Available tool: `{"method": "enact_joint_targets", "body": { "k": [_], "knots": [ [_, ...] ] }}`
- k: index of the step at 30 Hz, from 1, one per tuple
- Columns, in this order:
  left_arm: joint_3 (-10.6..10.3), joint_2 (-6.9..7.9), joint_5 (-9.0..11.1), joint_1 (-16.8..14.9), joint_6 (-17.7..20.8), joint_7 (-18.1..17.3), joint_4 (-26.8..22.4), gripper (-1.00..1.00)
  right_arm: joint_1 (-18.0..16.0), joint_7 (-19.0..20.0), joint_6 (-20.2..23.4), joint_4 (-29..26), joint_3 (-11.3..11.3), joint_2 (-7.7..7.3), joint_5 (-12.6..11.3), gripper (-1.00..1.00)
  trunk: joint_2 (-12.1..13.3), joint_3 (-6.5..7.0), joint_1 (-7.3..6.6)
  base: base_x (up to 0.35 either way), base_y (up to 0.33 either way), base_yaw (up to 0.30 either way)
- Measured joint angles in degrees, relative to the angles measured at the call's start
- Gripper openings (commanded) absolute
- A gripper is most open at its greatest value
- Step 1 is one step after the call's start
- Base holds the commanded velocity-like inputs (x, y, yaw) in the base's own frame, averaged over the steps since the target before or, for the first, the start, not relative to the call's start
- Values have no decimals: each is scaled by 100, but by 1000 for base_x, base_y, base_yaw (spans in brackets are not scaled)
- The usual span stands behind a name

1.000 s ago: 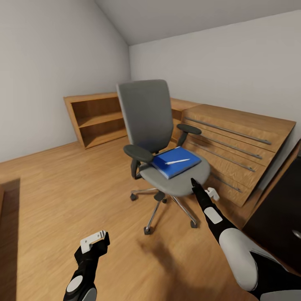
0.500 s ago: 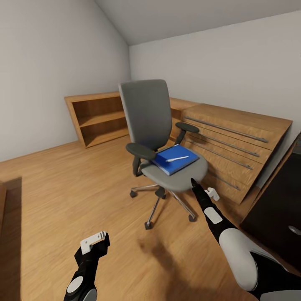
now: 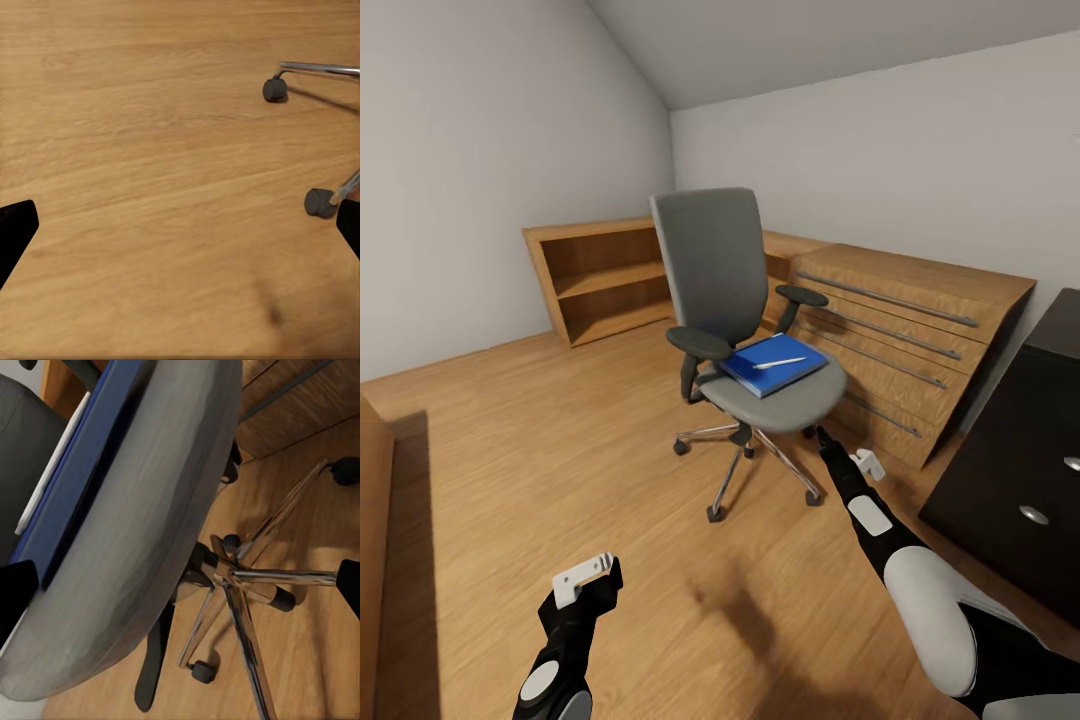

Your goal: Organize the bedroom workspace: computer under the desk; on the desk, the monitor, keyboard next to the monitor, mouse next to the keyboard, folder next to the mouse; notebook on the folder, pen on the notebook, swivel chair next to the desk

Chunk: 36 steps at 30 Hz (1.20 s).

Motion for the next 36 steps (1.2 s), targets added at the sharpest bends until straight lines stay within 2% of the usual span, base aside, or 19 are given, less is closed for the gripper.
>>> {"method": "enact_joint_targets", "body": {
  "k": [6, 11, 19, 32, 36],
  "knots": [
    [-3, 0, -8, 0, -5, -8, 0, 100, 0, -18, 5, -1, 0, -8, 0, 100, 0, 0, 0, -9, 0, 0],
    [-90, -2, -13, 0, -12, -11, 0, 100, 1, -25, 5, -1, 0, -11, 0, 100, 0, 0, 0, -1, 0, 0],
    [-178, 5, -12, 0, -6, -5, 0, 100, 1, -38, 5, -1, 0, -13, 0, 100, 10, 177, -21, 0, 0, 0],
    [-184, 2, 4, 0, 12, 1, 0, 100, 1, -39, 3, -1, 0, -22, 0, 100, 28, 465, -55, 0, 0, 0],
    [-190, -1, 15, 0, 21, -3, 6, 100, 1, -39, 0, -1, 0, -21, 0, 100, 187, 537, -142, 0, 0, 0]
  ]
}}
